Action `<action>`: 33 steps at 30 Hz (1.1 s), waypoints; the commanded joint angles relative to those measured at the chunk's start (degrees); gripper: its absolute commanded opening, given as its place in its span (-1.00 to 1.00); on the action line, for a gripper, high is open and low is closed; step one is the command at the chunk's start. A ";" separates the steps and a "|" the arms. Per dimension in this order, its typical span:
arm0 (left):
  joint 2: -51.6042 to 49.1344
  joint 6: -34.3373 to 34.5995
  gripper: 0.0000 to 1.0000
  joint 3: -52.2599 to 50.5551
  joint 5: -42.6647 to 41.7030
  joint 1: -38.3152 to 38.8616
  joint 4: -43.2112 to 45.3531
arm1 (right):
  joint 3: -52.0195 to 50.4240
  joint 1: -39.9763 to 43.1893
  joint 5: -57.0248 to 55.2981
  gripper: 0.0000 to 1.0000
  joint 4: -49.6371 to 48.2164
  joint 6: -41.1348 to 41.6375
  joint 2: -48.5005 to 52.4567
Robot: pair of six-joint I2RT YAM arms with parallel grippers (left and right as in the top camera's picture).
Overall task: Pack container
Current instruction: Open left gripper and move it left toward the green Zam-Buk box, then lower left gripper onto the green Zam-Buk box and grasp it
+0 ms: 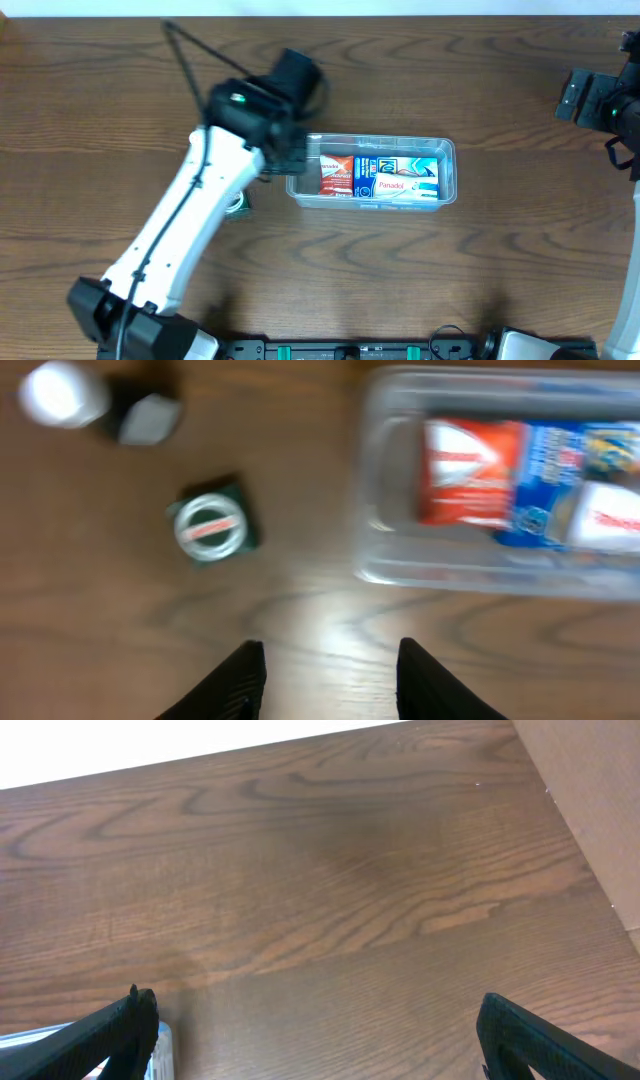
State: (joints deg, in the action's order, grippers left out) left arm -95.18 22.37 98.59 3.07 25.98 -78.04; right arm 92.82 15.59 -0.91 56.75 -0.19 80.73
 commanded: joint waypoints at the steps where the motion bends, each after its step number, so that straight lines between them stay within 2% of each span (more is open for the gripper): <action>1: -0.28 4.48 -0.12 -2.43 1.07 -4.55 -1.20 | 0.09 0.35 -0.17 0.98 0.07 0.98 0.11; 7: -0.26 7.17 0.11 -14.25 1.03 -9.09 3.74 | 0.09 0.35 -0.17 0.99 0.07 0.98 0.11; 12: -0.26 7.34 0.21 -26.03 -0.94 -11.08 14.47 | 0.09 0.35 -0.17 0.98 0.07 0.98 0.11; 17: -0.26 7.21 0.35 -33.53 -3.43 -13.92 23.21 | 0.09 0.35 -0.17 0.98 0.07 0.98 0.11; 25: -0.28 -2.08 0.63 -38.40 -5.90 -18.32 29.62 | 0.09 0.35 -0.17 0.99 0.07 0.98 0.11; 33: -0.37 -5.90 0.71 -39.30 -6.54 -18.32 33.83 | 0.09 0.35 -0.20 0.98 0.07 0.98 0.11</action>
State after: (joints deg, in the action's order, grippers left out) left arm -95.37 19.33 59.53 -2.96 7.81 -44.56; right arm 92.82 15.59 -0.91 56.77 -0.19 80.73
